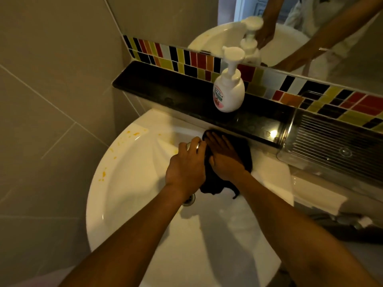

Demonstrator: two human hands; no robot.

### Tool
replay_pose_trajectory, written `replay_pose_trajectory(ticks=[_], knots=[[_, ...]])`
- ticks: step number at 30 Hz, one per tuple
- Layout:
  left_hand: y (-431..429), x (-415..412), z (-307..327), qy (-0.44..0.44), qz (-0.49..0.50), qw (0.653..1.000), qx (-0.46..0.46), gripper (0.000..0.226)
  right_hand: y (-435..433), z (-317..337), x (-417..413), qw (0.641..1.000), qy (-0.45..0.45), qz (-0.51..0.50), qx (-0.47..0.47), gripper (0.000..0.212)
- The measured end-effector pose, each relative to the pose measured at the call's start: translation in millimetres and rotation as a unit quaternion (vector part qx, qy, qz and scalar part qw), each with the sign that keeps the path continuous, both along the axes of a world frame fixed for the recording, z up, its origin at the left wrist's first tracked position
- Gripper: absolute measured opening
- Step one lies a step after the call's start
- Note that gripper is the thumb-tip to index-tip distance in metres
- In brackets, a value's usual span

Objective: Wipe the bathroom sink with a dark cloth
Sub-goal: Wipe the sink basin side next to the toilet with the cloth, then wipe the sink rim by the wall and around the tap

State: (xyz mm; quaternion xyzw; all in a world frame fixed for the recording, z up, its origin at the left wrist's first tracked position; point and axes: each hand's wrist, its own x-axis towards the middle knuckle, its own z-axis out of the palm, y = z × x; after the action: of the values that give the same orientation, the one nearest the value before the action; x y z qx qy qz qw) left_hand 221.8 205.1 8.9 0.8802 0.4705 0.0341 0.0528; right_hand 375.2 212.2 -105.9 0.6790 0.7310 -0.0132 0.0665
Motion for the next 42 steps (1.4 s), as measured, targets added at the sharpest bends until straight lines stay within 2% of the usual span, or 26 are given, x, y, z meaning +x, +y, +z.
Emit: replay_pose_trajectory(ticks=[4,6,9,12,14,18,20,26,29,34,37,40,42], knots=[[0.0,1.0,2.7,0.008,0.004,1.000,-0.008,0.049,-6.2,-3.4,-0.7,1.000,-0.001,-0.016,0.019,0.075],[-0.1,1.0,2.1,0.008,0.004,1.000,-0.009,0.048,-15.0,-1.4,-12.7,0.994,0.046,-0.094,0.039,0.072],[1.0,0.1,1.0,0.010,-0.001,1.000,-0.003,0.047,-33.7,-1.7,-51.6,0.958,0.138,-0.245,0.053,0.064],[1.5,-0.8,-0.5,0.016,-0.007,1.000,-0.003,0.050,-42.1,0.3,-77.8,0.927,0.194,-0.316,0.060,0.064],[1.0,-1.6,-0.4,0.009,-0.008,1.000,0.000,0.048,-46.0,1.9,-72.4,0.928,0.209,-0.304,0.057,0.065],[-0.3,-2.0,2.4,-0.021,-0.013,1.000,0.001,0.039,-62.6,6.0,-40.7,0.948,0.202,-0.239,0.051,0.083],[-1.7,-2.5,3.7,-0.039,-0.016,0.999,-0.004,0.036,-71.9,7.2,-29.5,0.953,0.193,-0.229,0.037,0.082],[-3.3,-2.4,2.8,-0.030,-0.001,0.999,-0.011,0.047,-86.1,23.5,-11.5,0.929,0.257,-0.253,0.089,0.057],[-2.5,-2.8,1.5,-0.036,-0.003,0.999,-0.019,0.048,-86.3,33.8,10.1,0.927,0.235,-0.262,0.127,0.053],[0.1,-3.4,0.3,-0.023,-0.021,0.999,-0.010,0.054,-83.5,45.9,31.3,0.916,0.199,-0.336,0.086,0.044],[0.6,-3.9,1.4,0.014,-0.052,0.998,0.013,0.062,-86.0,54.9,35.4,0.925,0.159,-0.339,0.065,0.035],[-1.2,-6.2,2.8,0.047,-0.059,0.997,0.023,0.069,-101.9,61.6,37.8,0.900,0.240,-0.353,0.089,0.027],[-9.1,-5.3,3.0,0.069,-0.091,0.992,0.057,0.069,-117.9,69.6,36.9,0.887,0.311,-0.319,0.117,0.023]])
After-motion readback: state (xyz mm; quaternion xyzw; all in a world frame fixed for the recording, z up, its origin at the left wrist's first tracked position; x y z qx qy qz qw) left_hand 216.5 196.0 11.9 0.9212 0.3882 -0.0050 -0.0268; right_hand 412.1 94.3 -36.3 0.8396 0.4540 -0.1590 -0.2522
